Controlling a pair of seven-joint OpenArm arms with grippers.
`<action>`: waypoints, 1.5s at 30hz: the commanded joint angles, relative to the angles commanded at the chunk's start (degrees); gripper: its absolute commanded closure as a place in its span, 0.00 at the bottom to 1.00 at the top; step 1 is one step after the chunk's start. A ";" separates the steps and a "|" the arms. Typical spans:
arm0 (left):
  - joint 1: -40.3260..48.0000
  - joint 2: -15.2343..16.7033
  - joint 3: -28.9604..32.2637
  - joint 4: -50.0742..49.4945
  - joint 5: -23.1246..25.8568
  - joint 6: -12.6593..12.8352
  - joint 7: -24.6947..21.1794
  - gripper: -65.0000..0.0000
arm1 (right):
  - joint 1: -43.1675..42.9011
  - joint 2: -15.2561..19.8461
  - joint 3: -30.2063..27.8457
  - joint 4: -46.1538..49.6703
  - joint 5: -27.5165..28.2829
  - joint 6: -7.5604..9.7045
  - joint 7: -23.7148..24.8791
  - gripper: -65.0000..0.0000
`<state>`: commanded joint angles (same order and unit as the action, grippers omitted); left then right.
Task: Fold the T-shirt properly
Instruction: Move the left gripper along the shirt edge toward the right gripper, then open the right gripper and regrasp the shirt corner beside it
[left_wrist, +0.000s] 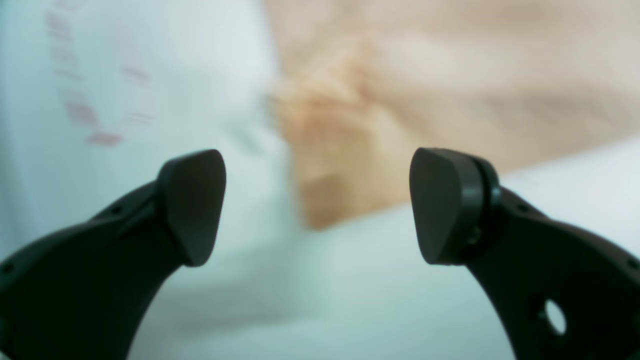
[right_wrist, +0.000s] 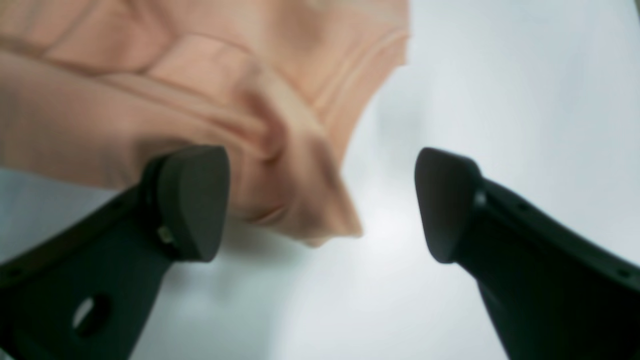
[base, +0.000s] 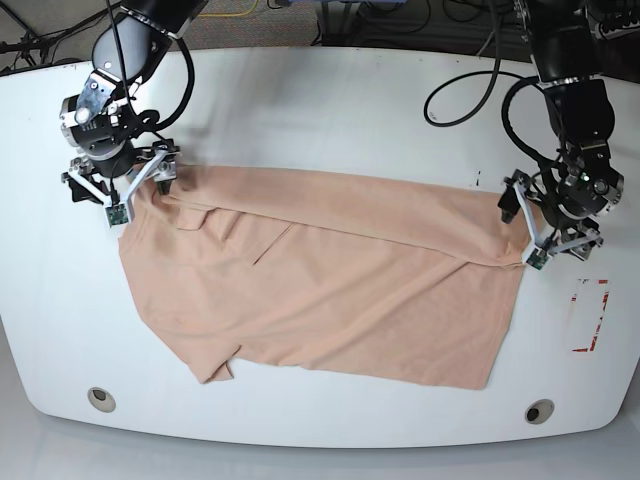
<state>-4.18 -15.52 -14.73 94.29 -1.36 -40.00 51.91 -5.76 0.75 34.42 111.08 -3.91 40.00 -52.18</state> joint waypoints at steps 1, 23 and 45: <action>0.44 0.09 0.00 0.00 0.00 0.00 0.00 0.19 | -0.18 -0.09 0.00 0.00 0.00 0.00 0.00 0.16; 0.53 -2.29 0.88 -14.42 0.35 0.00 -8.62 0.21 | -1.41 12.48 0.09 -13.45 6.07 0.00 2.64 0.17; 0.70 -3.16 0.79 -14.77 0.09 0.00 -8.53 0.30 | -2.29 17.76 -0.09 -9.23 7.30 0.00 1.85 0.17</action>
<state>-3.47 -18.68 -13.93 79.52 -1.27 -40.00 43.38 -8.04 18.51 34.33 101.85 3.38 40.00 -50.33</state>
